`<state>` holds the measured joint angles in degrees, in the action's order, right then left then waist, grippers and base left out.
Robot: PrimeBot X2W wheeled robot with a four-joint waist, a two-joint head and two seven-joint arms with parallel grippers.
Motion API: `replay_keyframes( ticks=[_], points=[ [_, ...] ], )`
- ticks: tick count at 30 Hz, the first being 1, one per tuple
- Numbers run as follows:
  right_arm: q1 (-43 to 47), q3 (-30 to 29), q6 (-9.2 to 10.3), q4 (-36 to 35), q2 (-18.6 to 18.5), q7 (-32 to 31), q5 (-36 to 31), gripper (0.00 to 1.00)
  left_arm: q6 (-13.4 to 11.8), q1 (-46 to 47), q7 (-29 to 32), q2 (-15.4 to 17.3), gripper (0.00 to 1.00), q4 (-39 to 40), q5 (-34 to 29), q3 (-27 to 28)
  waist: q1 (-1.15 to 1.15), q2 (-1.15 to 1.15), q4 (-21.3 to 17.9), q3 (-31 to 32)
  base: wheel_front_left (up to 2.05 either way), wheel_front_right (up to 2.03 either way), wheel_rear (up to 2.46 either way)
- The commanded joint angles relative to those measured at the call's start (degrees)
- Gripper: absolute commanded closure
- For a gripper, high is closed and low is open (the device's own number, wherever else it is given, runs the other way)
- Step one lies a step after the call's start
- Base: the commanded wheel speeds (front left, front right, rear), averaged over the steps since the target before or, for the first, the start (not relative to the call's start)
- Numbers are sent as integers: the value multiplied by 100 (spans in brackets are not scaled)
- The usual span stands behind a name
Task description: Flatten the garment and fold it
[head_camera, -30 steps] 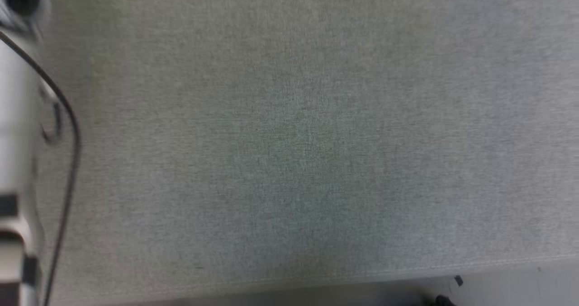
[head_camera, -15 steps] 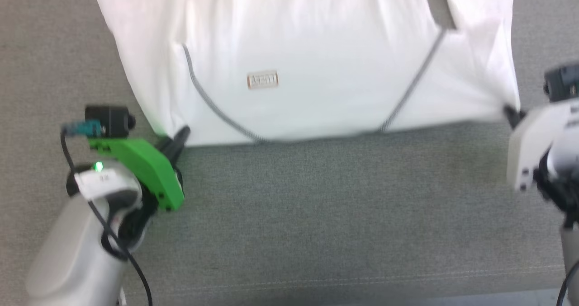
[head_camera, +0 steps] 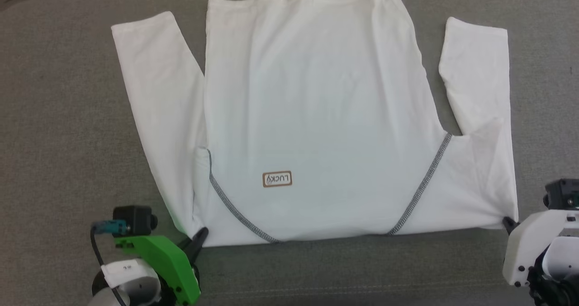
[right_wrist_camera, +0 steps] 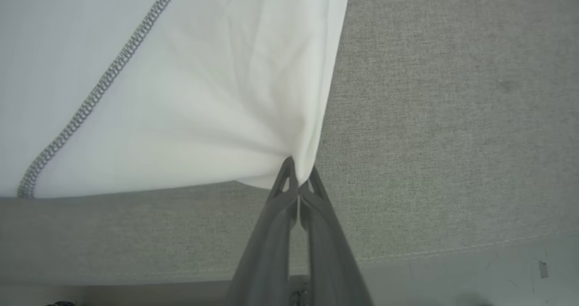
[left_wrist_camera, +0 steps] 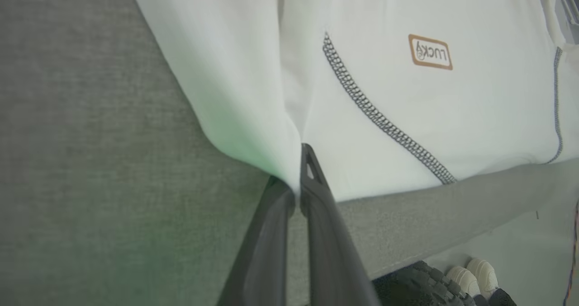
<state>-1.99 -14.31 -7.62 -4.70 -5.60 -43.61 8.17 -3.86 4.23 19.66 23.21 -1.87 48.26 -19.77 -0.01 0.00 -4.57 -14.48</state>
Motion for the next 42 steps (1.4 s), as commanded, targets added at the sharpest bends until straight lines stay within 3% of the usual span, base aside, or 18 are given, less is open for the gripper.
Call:
replay_keyframes(
  ticks=[1, 7, 14, 15, 16, 17, 18, 19, 20, 25, 33, 37, 42],
  points=[
    [78, -105, 13, 16, 44, 32, -59, 100, -54, -189, 28, -15, 100, 10, 62, -13, 1, 0, 23, 64, 0, 0, 0],
    [155, -245, 13, 373, 179, 340, -216, 100, -43, -466, 97, -68, 100, -68, 123, -161, 1, 0, 66, 102, 0, 0, 0],
    [55, -203, 13, 1113, 254, 632, -221, 100, 0, -347, -274, -231, 100, -321, 29, -148, 1, 0, 102, 116, 0, 0, 0],
    [50, -200, 13, 1185, 258, 635, -210, 100, -3, -326, -330, -259, 60, -355, 20, -138, 1, 0, 104, 124, 0, 0, 0],
    [44, -204, 13, 1265, 262, 640, -195, 100, 11, -313, -362, -285, 0, -401, 21, -145, 1, 0, 106, 138, 0, 0, 0],
    [38, -198, 13, 1310, 264, 658, -189, 95, 23, -305, -380, -302, 0, -432, 19, -157, 1, 0, 107, 153, 0, 0, 0],
    [38, -187, 13, 1353, 266, 694, -183, 58, 32, -304, -420, -331, 0, -459, 20, -161, 1, 0, 107, 182, 0, 0, 0],
    [49, -174, 13, 1374, 267, 726, -178, 14, 31, -314, -460, -362, 0, -468, 32, -155, 1, 0, 106, 209, 0, 0, 0],
    [66, -190, 13, 1373, 268, 784, -158, 0, 26, -335, -520, -394, 0, -461, 44, -138, 1, 0, 104, 240, 0, 0, 0],
    [210, -314, 13, 1137, 270, 1286, 48, 0, -50, -507, -994, -472, 0, -269, 28, 64, 1, 0, 120, 404, 0, 0, 0],
    [522, -214, 13, 457, 271, 2682, 306, 0, -313, -537, -2311, -488, 0, 42, -375, 654, 1, 0, 127, 554, 0, 0, 0],
    [525, -60, 13, 242, 271, 3413, 343, 0, -424, -156, -2709, -450, 0, -127, -594, 848, 1, 0, 94, 488, 0, 0, 0],
    [360, 232, 13, 70, 271, 3986, 293, 0, -472, 760, -2739, -332, 0, -625, -788, 920, 1, 0, -8, 192, 0, 0, 0]
  ],
)
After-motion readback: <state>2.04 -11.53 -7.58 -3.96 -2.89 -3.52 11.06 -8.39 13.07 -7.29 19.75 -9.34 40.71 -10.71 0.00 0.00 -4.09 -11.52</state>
